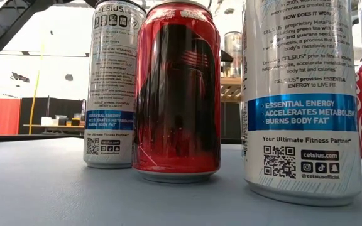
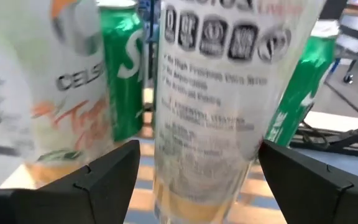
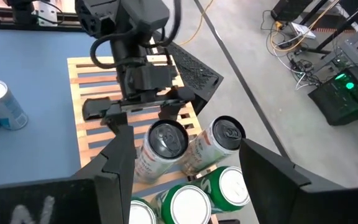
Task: Place canned beverage on shelf
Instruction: Put the left white-yellow soda can on the shelf aligned with the other white-yellow soda can
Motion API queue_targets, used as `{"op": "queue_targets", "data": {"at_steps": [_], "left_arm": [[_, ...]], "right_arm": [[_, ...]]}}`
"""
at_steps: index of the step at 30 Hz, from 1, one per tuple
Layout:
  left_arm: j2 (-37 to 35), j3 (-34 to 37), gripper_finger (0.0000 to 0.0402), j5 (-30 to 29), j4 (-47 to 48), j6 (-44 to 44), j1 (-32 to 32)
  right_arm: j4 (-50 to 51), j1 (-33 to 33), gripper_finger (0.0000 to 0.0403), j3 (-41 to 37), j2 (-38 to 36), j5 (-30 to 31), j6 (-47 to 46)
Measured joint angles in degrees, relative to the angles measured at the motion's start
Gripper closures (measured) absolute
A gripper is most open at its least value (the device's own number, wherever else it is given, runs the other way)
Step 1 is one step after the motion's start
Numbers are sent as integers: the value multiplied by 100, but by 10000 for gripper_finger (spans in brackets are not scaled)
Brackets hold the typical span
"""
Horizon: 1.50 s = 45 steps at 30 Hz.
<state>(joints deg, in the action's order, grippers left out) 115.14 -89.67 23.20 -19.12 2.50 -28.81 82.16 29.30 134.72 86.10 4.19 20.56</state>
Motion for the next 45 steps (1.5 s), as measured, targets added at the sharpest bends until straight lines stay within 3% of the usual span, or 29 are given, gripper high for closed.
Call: {"op": "queue_targets", "data": {"at_steps": [14,17,21,26,31,37,41,45], "left_arm": [[-605,7,89,-128,1619,-884,-197],[-826,7,89,-245,2125,-1103,-237],[-1145,7,93,-565,2877,-1367,-290],[-1642,4,97,-1416,3484,-1580,-314],[-2038,7,98,-1773,3636,-1706,-317],[-2349,7,98,-1985,3620,-1695,-330],[-2431,7,98,-1987,3622,-1661,-330],[-2429,7,98,-1985,3660,-1657,-330]], "right_arm": [[98,-264,186,0,769,-437,541],[107,-354,221,0,980,-708,764],[263,-381,300,0,1279,-894,807],[330,-362,393,0,1687,-886,964],[477,-423,396,0,2037,-863,949],[636,-559,402,-4,2281,-34,885],[688,-592,402,-4,2300,88,883],[749,-590,403,-3,2298,626,864]]}}
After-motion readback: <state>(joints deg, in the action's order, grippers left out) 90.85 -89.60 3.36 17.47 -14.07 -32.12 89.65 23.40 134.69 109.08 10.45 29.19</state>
